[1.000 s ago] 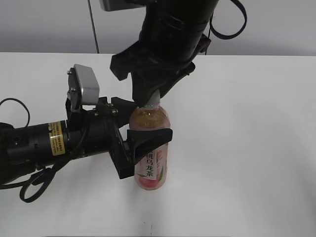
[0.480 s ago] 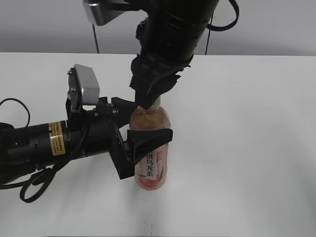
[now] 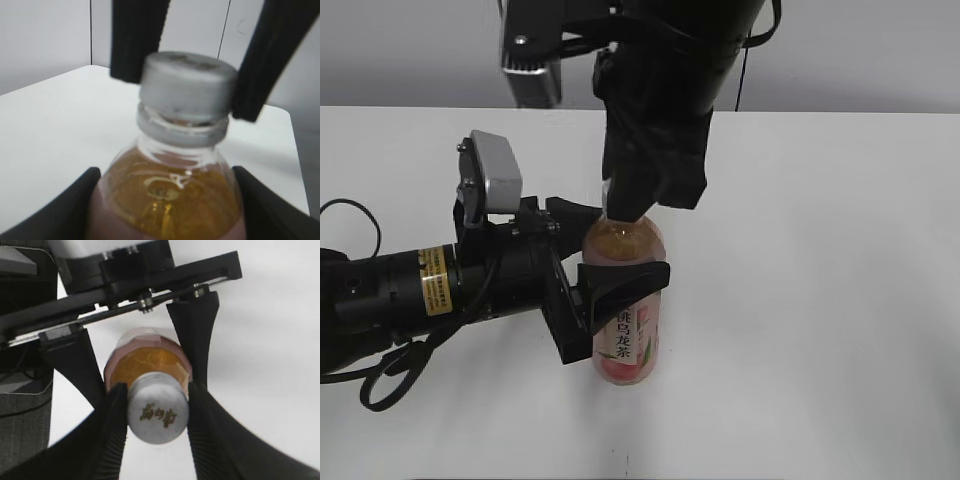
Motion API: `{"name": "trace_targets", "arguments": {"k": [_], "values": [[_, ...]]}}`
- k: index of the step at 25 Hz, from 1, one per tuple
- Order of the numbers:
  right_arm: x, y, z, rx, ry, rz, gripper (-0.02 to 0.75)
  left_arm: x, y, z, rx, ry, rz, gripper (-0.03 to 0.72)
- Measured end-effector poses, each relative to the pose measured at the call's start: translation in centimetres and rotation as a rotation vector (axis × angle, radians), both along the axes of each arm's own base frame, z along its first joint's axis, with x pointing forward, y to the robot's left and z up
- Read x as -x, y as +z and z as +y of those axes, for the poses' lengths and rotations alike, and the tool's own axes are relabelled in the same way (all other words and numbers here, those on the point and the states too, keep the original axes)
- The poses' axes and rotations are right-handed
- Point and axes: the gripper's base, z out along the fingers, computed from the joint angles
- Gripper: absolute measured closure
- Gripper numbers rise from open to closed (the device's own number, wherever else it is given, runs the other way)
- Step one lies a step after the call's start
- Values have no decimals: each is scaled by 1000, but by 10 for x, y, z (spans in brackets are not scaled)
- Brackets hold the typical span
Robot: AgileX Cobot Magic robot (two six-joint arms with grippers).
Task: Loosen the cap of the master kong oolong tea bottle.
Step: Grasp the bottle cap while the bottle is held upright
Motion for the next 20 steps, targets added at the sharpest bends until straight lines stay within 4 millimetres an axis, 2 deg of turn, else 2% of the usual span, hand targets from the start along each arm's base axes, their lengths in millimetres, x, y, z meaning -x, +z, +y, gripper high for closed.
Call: {"name": "trace_targets", "arguments": {"k": [13, 20], "values": [[1, 1, 0, 38, 497, -178, 458, 0, 0, 0, -1, -1, -1, 223], [1, 2, 0, 63, 859, -306, 458, 0, 0, -1, 0, -2, -2, 223]]}}
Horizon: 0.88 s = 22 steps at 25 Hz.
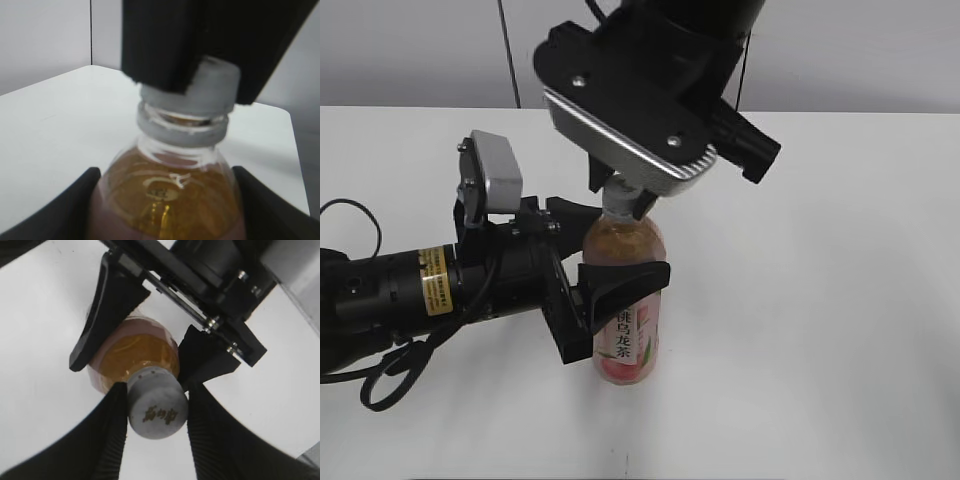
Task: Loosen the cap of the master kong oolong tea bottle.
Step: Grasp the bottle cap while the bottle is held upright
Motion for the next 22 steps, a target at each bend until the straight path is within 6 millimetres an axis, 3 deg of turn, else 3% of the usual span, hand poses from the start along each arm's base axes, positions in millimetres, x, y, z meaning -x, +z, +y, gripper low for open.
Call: {"name": "trace_targets", "arguments": {"k": [6, 11, 22], "values": [[0, 1, 0, 18, 276, -98, 458, 0, 0, 0, 0, 1, 0, 223], [1, 1, 0, 24, 405, -142, 458, 0, 0, 0, 1, 1, 1, 223], [1, 1, 1, 23, 420, -146, 458, 0, 0, 0, 1, 1, 2, 223]]}}
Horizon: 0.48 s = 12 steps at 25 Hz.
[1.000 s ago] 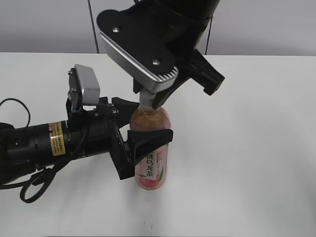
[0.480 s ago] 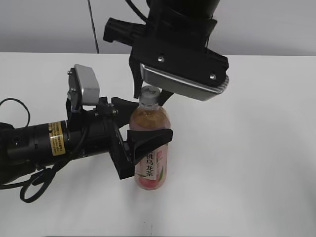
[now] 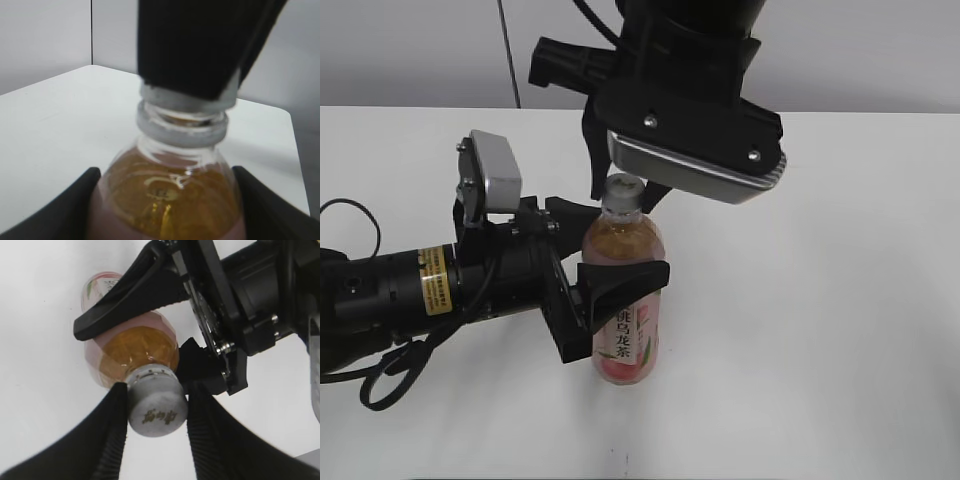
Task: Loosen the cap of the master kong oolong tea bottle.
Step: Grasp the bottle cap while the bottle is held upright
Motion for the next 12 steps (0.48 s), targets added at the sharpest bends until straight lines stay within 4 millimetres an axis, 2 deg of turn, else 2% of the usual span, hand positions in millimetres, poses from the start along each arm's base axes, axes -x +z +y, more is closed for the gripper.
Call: {"name": "trace_targets", "arguments": {"k": [6, 12], "values": [[0, 0, 0, -7, -91, 35, 457, 0, 0, 0, 0, 0, 0, 223], [0, 0, 0, -21, -256, 99, 447, 0, 0, 0, 0, -1, 0, 223]]}}
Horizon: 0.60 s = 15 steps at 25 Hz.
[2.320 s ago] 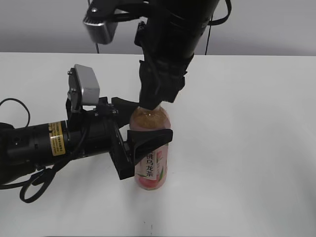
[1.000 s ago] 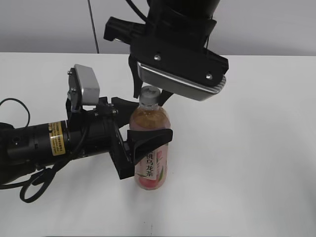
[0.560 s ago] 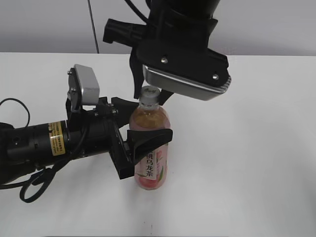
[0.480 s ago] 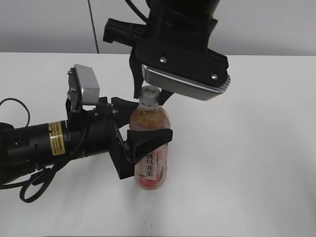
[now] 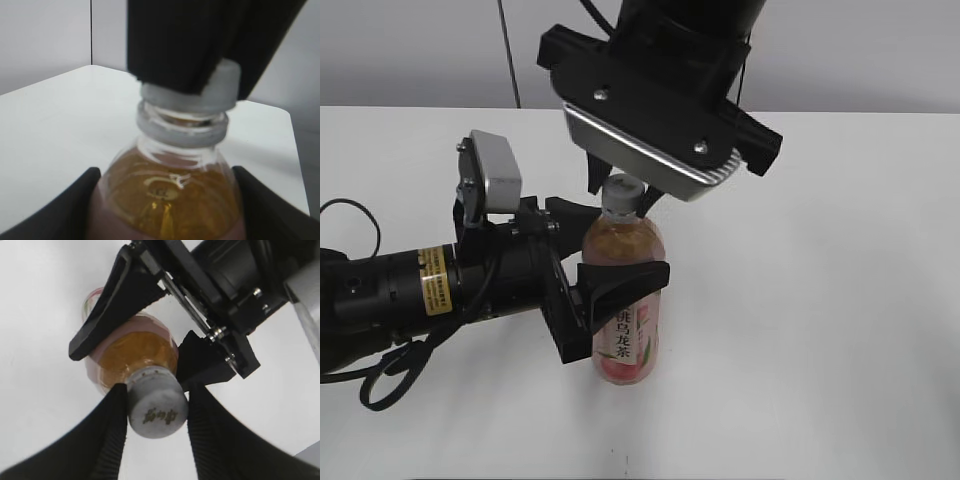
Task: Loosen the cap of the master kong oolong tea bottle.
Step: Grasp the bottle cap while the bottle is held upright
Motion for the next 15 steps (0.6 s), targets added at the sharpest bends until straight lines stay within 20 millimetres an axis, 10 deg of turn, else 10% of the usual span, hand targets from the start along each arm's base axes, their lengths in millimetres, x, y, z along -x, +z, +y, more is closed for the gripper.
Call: {"name": "trace_targets", "arguments": {"k": [15], "values": [[2, 1, 2, -48, -414, 180, 174, 0, 0, 0, 0, 1, 1, 223]]}}
